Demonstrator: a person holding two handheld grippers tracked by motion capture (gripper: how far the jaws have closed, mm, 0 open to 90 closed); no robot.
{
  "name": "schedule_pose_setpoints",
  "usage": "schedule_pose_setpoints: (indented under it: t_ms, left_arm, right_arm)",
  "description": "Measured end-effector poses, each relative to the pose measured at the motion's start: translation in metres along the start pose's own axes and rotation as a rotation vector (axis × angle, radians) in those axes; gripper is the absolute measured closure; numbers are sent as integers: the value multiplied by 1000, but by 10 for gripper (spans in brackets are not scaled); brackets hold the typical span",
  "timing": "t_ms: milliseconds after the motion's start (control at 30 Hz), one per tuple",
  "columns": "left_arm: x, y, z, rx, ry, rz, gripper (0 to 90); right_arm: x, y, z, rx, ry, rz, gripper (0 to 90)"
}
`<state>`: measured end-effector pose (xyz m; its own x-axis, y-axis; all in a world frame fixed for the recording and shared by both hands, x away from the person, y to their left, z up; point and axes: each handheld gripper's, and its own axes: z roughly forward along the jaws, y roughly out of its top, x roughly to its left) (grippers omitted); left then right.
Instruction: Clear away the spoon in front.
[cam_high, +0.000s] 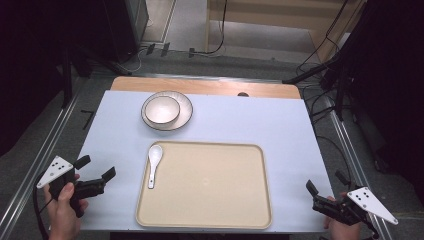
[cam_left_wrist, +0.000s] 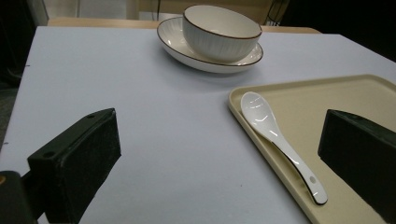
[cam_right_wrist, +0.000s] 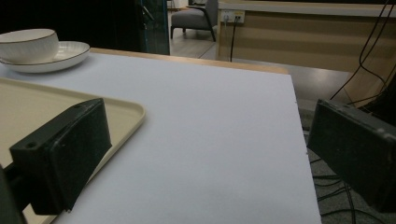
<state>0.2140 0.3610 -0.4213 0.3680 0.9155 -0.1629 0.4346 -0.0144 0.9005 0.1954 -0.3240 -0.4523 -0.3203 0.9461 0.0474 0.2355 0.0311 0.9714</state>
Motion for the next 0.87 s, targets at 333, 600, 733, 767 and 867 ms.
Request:
schedule_pose_setpoints:
  t_ms: [333,600,733,767,867]
  left_arm:
    - [26,-5,-14,-3,47,-34,0]
    - [31,-5,-18,-17,45,-42,0]
    - [28,-5,-16,-8,46,-42,0]
    - [28,-5,-16,-7,44,-44,0]
    - [28,-4,-16,-11,39,-59,0]
  right_arm:
    - [-4,1,-1,-4,-10,3,0]
    - [-5,1,-1,-5,-10,5,0]
    - [-4,1,-1,-3,-9,1,0]
    - [-4,1,-1,-3,-9,1,0]
    - [-4,1,0,-6,-9,-2,0]
